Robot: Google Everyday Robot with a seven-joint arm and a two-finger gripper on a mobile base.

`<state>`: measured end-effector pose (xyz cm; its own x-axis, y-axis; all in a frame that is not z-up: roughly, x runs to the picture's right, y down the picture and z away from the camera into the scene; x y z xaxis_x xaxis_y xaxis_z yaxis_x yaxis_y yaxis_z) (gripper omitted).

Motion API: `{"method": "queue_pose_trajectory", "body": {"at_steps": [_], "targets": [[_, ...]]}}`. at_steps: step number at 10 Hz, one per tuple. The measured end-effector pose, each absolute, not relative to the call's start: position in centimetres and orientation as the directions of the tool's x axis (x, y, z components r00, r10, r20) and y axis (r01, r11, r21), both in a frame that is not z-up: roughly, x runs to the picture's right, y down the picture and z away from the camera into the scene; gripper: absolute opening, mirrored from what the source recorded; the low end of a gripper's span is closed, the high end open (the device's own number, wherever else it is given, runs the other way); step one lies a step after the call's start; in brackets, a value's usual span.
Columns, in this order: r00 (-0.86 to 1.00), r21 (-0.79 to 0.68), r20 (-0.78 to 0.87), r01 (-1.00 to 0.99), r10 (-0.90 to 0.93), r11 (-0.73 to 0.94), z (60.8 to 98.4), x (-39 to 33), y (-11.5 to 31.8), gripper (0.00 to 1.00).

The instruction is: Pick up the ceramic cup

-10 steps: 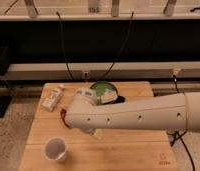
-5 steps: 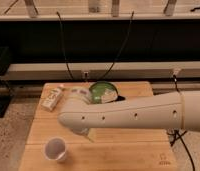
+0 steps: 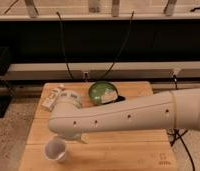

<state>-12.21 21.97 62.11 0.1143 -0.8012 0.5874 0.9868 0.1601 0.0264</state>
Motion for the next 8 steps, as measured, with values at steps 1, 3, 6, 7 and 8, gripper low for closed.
{"method": "queue_pose_trajectory", "body": {"at_steps": [1, 3, 6, 7, 8], "targets": [[0.063, 0.049, 0.59, 0.992, -0.805, 0.114, 61.9, -12.5, 22.2, 0.8], [-0.01, 0.083, 0.593, 0.995, -0.805, 0.049, 61.5, -13.3, 22.6, 0.8], [-0.076, 0.107, 0.592, 0.994, -0.802, -0.015, 61.4, -14.3, 22.9, 0.8], [-0.083, 0.108, 0.592, 0.994, -0.802, -0.024, 61.6, -14.5, 22.9, 0.8], [-0.092, 0.107, 0.591, 0.994, -0.801, -0.035, 62.0, -14.5, 22.9, 0.8]]}}
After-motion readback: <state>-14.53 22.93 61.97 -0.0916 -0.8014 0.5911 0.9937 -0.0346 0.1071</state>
